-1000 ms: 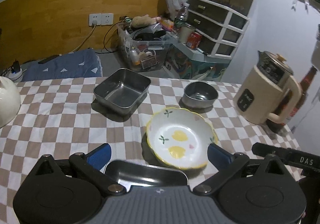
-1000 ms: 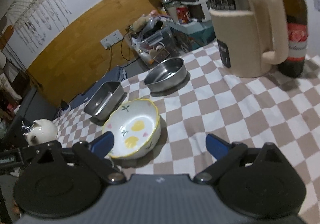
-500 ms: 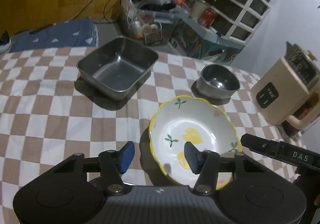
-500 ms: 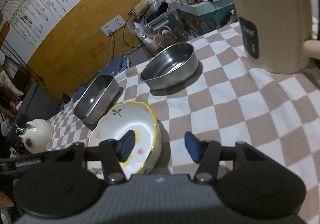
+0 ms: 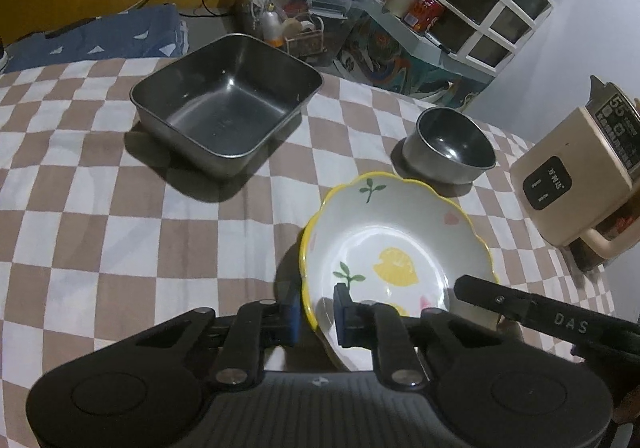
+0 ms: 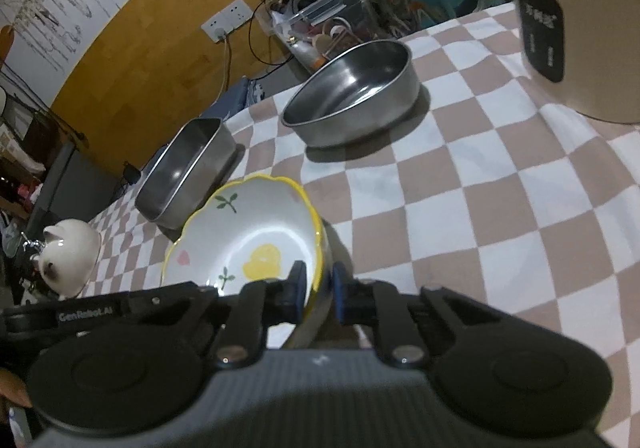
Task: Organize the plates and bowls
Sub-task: 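Close both grippers on the floral bowl rim, then lift the floral bowl with both grippers and carry it over the cream bowl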
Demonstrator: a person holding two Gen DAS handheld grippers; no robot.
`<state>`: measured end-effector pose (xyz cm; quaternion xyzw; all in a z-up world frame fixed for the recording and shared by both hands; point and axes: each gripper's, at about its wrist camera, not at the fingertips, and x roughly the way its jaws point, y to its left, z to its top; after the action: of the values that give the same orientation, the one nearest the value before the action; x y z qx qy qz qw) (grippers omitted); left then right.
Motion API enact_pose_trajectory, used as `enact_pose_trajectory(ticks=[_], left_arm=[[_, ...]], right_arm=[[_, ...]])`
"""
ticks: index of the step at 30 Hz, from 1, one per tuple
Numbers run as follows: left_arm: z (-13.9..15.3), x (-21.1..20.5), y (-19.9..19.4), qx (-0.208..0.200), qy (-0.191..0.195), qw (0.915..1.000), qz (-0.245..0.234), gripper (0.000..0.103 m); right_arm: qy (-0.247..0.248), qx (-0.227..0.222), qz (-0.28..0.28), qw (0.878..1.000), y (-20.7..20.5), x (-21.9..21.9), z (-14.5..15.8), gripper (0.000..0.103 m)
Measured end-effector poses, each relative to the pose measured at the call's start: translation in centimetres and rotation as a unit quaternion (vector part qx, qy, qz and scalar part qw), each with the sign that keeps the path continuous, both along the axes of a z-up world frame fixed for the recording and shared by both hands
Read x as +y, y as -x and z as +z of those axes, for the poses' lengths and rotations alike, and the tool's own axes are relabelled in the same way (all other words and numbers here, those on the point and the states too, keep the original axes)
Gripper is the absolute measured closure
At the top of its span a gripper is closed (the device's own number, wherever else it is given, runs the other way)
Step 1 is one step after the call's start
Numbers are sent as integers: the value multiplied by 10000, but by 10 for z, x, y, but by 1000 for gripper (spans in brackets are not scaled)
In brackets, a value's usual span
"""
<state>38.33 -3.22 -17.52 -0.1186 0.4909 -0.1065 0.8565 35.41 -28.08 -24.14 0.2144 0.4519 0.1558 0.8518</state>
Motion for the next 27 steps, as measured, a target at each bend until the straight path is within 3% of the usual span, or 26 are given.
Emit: enact_pose_trajectory(ticks=[2,9,12,27], left_arm=[[-1,0,0,2,-62,10000,-16,92],[10,-9,7,-133,-285,9991,-283,91],[17,-11,11,-234,-243,9989,-321,92],[71,-23,64,-773,-234,9955,-502,92]], right_arm=[[22,53,-22,10000,-3,3,-2,86],[423,64,-92,9990,2,12,4,89],[367,62,-141,9992,10,6,7,90],[408,-412,-331,9978,63,-8,55,90]])
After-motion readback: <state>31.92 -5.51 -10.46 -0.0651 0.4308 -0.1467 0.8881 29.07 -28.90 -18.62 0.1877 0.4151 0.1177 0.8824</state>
